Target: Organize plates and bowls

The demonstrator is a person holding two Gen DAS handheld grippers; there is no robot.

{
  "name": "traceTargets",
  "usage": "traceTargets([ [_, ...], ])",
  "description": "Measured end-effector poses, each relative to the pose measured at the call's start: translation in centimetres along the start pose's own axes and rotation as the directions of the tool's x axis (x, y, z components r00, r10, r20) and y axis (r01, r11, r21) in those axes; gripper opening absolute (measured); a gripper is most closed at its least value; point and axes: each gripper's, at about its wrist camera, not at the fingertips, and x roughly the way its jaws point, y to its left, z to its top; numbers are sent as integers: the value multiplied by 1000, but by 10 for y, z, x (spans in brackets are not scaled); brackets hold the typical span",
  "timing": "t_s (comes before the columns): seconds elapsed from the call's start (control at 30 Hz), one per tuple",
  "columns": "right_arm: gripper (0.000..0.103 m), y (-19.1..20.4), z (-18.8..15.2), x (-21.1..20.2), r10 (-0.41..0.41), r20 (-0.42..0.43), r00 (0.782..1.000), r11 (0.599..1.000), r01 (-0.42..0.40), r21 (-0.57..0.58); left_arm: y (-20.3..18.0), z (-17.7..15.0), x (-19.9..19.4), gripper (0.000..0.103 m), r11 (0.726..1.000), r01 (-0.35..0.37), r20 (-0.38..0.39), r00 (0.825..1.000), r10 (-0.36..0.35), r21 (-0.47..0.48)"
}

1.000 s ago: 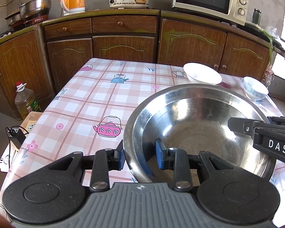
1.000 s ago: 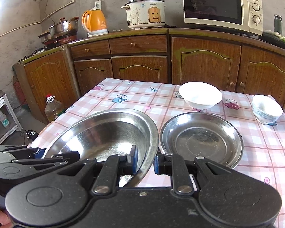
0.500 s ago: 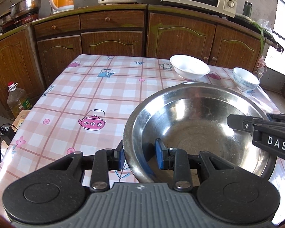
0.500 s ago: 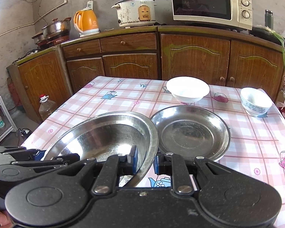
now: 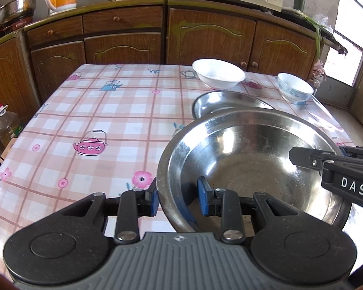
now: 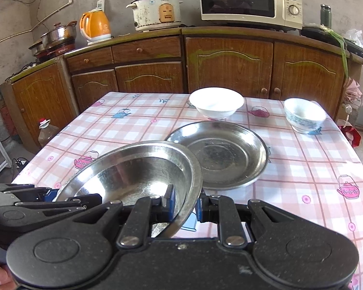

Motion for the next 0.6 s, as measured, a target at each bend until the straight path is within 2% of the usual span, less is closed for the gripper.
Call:
traceTargets([
  [0.37, 22, -33, -24, -8, -40, -30, 999, 998, 41, 53, -29, -9, 8, 31, 998, 43, -29, 999, -42, 49],
  [0.6, 22, -49, -39, -7, -57, -57, 997, 994, 62, 85, -42, -16, 18, 31, 997, 66, -54, 997, -63, 47],
])
